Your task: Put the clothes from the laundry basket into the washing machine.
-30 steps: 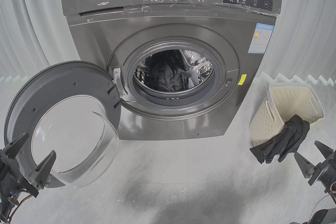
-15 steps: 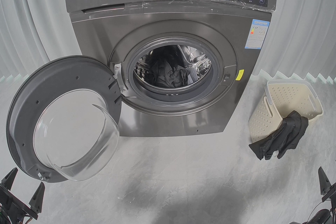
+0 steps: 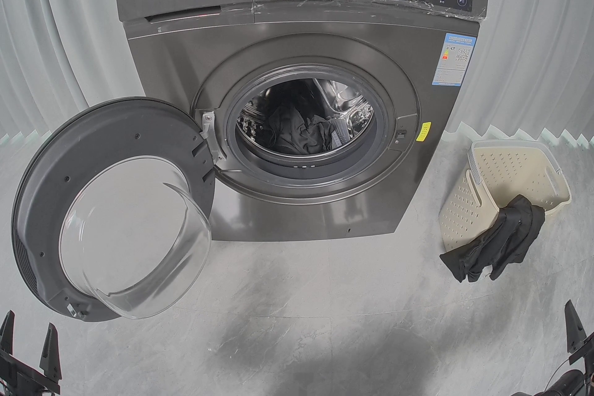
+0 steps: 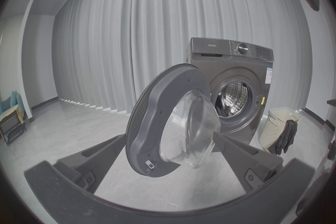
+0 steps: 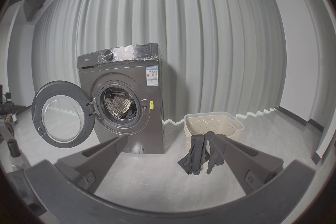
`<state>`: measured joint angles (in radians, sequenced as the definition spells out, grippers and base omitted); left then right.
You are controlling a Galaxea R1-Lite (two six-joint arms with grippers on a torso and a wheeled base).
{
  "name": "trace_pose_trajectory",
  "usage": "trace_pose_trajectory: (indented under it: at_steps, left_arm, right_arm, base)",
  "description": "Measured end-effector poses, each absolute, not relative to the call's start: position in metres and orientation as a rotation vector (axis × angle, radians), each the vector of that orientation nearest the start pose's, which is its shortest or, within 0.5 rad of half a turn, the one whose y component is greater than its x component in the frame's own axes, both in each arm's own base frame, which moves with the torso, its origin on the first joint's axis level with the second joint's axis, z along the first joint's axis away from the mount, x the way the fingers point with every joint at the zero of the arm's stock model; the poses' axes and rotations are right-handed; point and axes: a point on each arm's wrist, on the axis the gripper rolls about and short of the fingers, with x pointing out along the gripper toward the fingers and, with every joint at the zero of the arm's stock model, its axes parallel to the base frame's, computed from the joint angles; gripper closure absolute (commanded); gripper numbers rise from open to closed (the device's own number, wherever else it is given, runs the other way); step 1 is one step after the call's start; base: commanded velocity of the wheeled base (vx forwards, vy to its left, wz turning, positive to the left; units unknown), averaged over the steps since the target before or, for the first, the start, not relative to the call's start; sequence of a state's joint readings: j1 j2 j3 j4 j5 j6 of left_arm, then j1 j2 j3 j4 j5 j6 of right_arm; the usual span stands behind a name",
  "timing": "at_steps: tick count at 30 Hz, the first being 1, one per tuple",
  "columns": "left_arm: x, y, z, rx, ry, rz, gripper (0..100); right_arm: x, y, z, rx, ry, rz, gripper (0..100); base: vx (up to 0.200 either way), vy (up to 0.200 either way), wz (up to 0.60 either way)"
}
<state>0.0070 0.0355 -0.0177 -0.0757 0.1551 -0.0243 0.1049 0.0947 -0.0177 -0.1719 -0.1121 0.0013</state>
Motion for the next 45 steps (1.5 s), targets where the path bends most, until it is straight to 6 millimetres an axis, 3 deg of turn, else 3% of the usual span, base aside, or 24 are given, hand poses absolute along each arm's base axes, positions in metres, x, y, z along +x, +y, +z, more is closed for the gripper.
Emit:
trace_pose_trajectory:
  at_steps: [8, 14, 20, 25, 30, 35, 40, 45]
  left_arm:
    - [-0.024, 0.004, 0.087, -0.050, -0.073, 0.195, 0]
    - [-0.024, 0.005, 0.087, -0.022, -0.067, 0.229, 0]
    - [-0.024, 0.005, 0.087, 0.055, -0.058, 0.228, 0]
    - [-0.024, 0.004, 0.086, -0.035, -0.066, 0.184, 0]
    - [-0.024, 0.004, 0.087, -0.110, -0.074, 0.164, 0]
    - [-0.024, 0.002, 0.086, -0.003, -0.061, 0.108, 0]
    - [-0.024, 0.003, 0.085, 0.017, -0.049, 0.122, 0]
    - [-0.023, 0.000, 0.081, 0.006, -0.014, 0.016, 0]
  right_arm:
    - [-0.020, -0.003, 0.091, -0.128, -0.054, -0.076, 0]
    - [-0.022, -0.002, 0.086, -0.023, -0.039, -0.085, 0]
    - [-0.023, -0.001, 0.085, -0.001, -0.044, -0.065, 0]
    - [-0.023, 0.002, 0.083, 0.014, -0.030, 0.072, 0]
    - [-0.023, 0.002, 0.083, 0.014, -0.024, 0.061, 0]
    - [-0.023, 0.001, 0.082, 0.013, -0.021, 0.041, 0]
    - [-0.023, 0.001, 0.082, 0.015, -0.018, 0.042, 0]
    - [-0.023, 0.002, 0.082, 0.015, -0.017, 0.055, 0]
  base:
    - [0.000, -0.075, 0.00]
    - [-0.100, -0.200, 0.00]
    - [0.000, 0.000, 0.00]
    - [0.000, 0.000, 0.00]
    - [0.000, 0.000, 0.00]
    - [0.000, 0.000, 0.00]
    - [0.000, -0.200, 0.00]
    - [0.000, -0.200, 0.00]
